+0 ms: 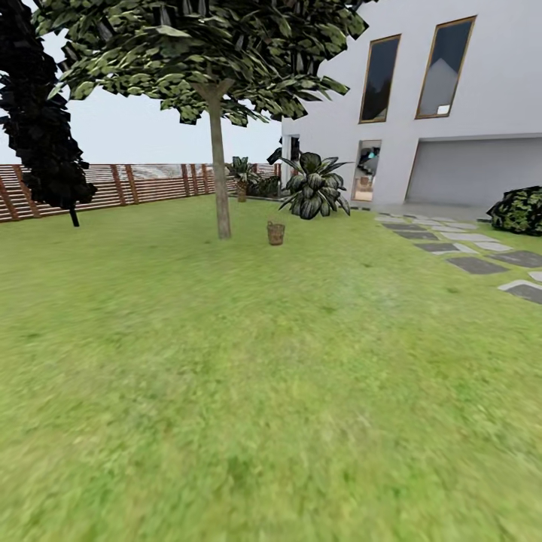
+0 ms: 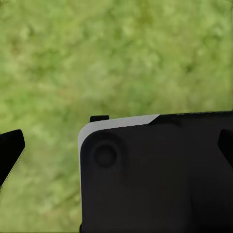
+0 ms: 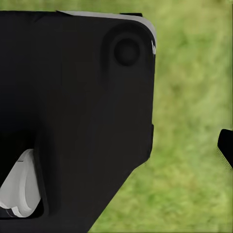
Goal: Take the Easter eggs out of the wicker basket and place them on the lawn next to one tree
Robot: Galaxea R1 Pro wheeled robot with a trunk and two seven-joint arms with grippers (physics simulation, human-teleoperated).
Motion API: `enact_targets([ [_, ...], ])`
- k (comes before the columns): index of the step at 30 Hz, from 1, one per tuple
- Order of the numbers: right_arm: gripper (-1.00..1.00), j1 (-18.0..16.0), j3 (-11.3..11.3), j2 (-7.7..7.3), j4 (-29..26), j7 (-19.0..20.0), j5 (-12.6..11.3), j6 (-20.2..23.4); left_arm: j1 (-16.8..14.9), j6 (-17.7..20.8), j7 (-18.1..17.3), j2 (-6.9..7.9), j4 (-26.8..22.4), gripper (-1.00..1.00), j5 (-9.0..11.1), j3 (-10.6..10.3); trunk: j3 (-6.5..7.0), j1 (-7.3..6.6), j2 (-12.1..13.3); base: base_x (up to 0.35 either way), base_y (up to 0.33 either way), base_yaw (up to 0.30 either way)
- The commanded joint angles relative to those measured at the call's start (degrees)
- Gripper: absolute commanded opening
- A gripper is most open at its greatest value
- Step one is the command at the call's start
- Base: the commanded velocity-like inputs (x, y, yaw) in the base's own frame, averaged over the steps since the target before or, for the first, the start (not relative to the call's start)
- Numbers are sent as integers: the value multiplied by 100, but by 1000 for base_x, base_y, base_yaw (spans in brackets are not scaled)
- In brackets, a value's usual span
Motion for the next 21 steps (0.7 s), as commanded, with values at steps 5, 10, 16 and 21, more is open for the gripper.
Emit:
enact_targets([
  [5, 100, 1, -4, 1, -6, 0, 6, -11, -3, -16, -9, 2, 4, 100, -4, -9, -6, 4, -4, 329, 0, 0],
  [10, 100, 1, -4, 1, -6, -1, 6, -11, -3, -15, -9, 2, 4, 100, -6, -9, -6, 4, -4, 328, 0, 0],
  [16, 100, 1, -4, 1, -6, 0, 6, -11, -3, -17, -9, 2, 4, 100, -6, -9, -6, 4, -4, 325, 0, 0],
  [21, 100, 1, -4, 1, -6, 0, 6, -11, -3, -19, -9, 2, 4, 100, -6, -9, -6, 4, -4, 323, 0, 0],
])
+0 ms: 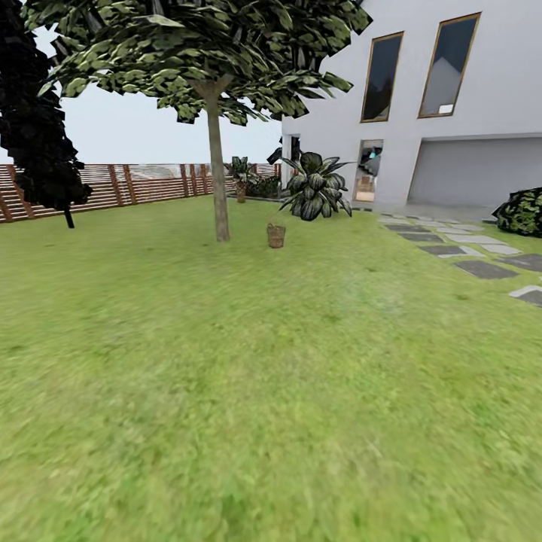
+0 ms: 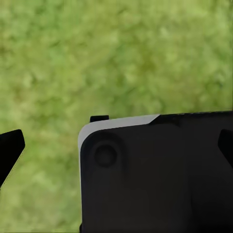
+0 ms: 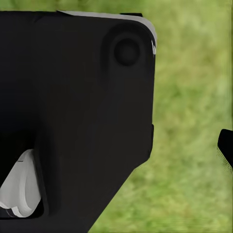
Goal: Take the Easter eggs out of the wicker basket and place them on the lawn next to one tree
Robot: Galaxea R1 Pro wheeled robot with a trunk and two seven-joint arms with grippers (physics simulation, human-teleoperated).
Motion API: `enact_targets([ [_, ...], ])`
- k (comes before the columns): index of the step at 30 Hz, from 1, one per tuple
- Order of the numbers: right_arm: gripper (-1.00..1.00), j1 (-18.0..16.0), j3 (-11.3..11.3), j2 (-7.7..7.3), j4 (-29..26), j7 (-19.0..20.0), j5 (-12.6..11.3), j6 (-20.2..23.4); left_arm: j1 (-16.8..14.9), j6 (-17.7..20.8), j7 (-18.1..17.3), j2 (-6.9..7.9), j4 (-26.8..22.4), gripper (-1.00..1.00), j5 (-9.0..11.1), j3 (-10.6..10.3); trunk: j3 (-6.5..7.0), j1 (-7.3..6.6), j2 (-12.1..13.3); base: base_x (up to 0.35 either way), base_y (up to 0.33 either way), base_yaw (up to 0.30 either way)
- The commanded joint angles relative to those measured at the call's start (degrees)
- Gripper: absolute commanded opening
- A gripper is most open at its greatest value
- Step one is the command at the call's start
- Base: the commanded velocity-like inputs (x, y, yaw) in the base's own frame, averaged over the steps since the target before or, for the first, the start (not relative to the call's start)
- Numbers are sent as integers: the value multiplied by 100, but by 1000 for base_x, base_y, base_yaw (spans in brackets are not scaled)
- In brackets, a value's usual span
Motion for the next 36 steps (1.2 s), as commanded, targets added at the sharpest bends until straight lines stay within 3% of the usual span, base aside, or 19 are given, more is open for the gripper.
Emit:
enact_targets([
  [1, 100, 1, -4, 1, -7, -2, 6, -11, -3, -17, -9, 2, 4, 100, -5, -9, -6, 4, -4, 323, 0, 0],
  [36, 100, 1, -4, 1, -5, -2, 6, -11, -3, -19, -9, 2, 4, 100, -2, -9, -6, 4, -4, 323, 0, 0],
])
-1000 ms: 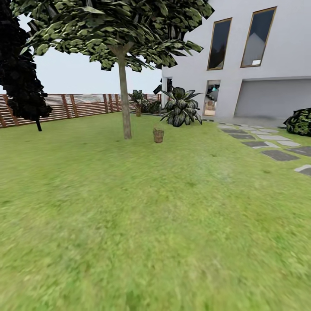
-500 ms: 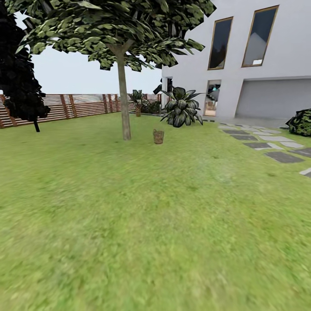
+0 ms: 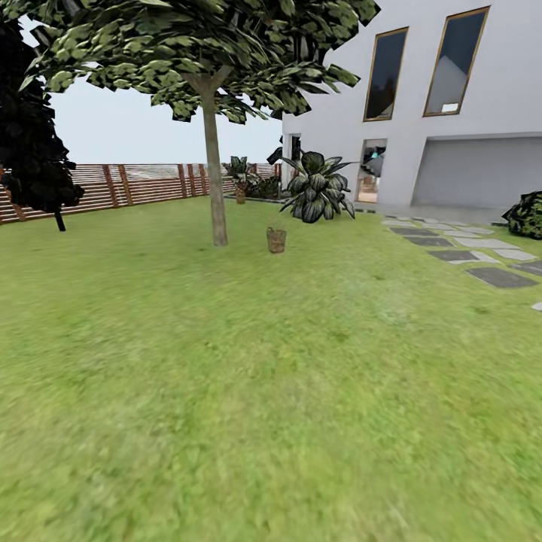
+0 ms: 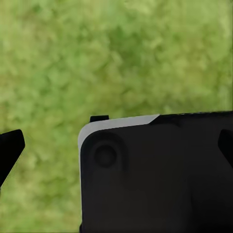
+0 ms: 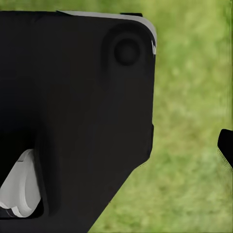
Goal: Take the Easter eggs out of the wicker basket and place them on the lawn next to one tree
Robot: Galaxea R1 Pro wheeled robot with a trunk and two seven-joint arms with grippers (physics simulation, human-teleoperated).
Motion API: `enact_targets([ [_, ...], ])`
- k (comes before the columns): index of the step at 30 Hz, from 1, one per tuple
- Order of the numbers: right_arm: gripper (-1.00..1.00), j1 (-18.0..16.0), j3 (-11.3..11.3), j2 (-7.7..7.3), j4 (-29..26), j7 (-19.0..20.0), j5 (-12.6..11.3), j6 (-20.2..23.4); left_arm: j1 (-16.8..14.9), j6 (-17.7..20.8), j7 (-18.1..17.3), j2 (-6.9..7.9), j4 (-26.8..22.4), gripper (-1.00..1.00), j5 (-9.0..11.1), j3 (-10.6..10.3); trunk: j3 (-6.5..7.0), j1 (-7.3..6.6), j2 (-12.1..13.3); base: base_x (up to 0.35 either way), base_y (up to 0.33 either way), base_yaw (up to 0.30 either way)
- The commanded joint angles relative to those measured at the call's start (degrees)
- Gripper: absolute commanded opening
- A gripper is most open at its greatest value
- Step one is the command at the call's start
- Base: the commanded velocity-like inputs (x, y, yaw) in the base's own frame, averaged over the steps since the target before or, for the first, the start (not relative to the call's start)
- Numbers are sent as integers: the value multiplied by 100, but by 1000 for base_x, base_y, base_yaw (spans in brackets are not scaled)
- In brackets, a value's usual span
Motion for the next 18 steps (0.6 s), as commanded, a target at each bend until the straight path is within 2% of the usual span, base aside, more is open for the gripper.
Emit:
enact_targets([
  [1, 100, 1, -4, 1, -6, -2, 6, -11, -3, -19, -9, 2, 4, 100, -6, -9, -6, 4, -4, 323, 0, 0],
  [18, 100, 1, -4, 1, -9, -4, 6, -11, -3, -20, -9, 2, 4, 100, -6, -9, -6, 4, -4, 323, 0, 0],
])
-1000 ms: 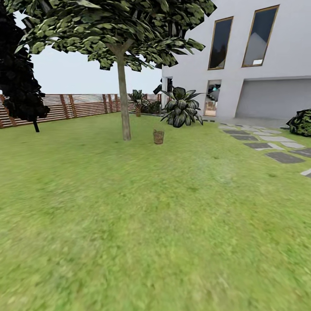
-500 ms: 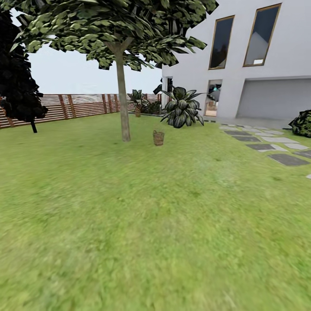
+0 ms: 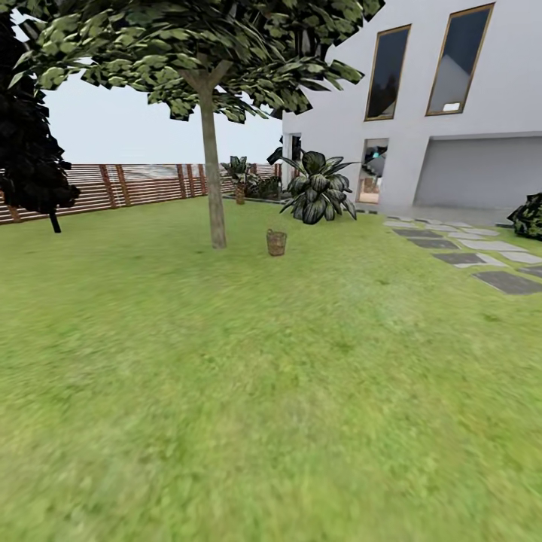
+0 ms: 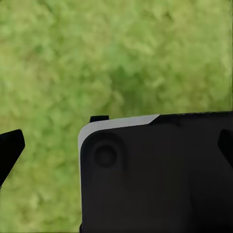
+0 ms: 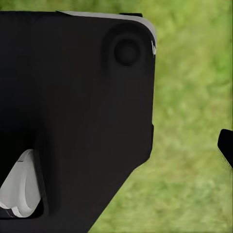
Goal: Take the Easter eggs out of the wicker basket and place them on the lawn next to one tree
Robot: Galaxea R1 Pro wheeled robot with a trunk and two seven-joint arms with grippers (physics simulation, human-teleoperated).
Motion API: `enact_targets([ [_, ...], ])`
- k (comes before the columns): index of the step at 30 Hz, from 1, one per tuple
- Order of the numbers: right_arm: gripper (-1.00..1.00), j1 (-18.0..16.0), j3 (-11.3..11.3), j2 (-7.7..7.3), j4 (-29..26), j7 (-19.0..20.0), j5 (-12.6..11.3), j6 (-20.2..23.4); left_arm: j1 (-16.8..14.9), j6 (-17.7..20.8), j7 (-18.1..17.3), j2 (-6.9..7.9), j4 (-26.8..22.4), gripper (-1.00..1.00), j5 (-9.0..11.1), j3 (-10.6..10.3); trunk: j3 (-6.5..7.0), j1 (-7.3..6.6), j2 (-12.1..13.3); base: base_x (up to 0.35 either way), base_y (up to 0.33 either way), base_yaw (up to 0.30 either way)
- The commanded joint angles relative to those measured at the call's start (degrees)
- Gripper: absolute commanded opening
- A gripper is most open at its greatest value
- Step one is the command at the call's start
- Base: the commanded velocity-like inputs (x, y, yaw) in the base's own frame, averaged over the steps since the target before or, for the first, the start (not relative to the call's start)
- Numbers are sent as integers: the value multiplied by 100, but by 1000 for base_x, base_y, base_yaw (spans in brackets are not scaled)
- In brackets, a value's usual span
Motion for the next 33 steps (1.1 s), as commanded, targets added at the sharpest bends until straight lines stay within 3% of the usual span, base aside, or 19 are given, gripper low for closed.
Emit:
enact_targets([
  [1, 100, 1, -4, 1, -5, -1, 6, -11, -3, -19, -9, 2, 4, 100, -6, -9, -6, 4, -4, 323, 0, 0],
  [33, 100, 1, -4, 1, -4, -1, 6, -11, -3, -18, -9, 2, 4, 100, -4, -9, -6, 4, -4, 323, 0, 0],
])
